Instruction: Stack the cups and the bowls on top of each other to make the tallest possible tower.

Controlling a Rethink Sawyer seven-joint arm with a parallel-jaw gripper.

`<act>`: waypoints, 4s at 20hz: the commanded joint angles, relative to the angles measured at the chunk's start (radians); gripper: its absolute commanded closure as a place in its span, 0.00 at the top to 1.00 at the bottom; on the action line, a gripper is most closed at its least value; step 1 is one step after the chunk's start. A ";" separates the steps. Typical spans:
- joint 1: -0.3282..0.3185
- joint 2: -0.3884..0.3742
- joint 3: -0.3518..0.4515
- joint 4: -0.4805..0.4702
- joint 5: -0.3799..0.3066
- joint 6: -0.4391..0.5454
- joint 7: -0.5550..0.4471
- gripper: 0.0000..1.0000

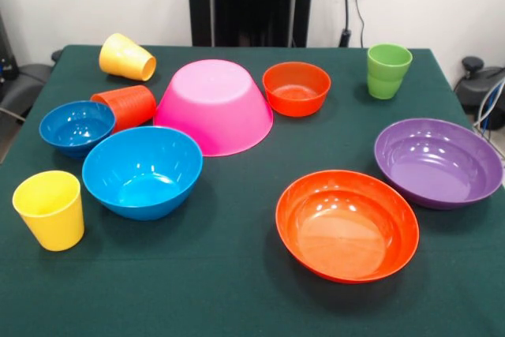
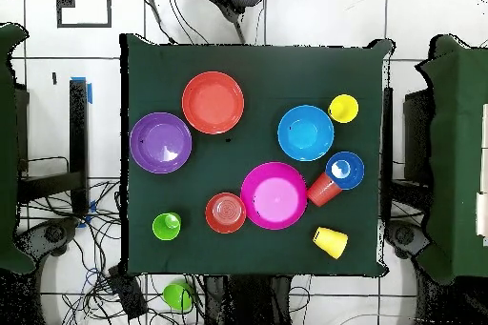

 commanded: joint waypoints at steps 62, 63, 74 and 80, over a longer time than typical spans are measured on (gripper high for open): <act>0.109 -0.105 0.578 0.367 0.672 0.244 -0.385 1.00; 0.091 -0.088 0.585 0.363 0.688 0.241 -0.406 1.00; 0.371 -0.062 0.553 0.236 0.653 0.357 -0.063 1.00; 0.881 0.006 0.266 -0.022 0.319 0.264 0.582 1.00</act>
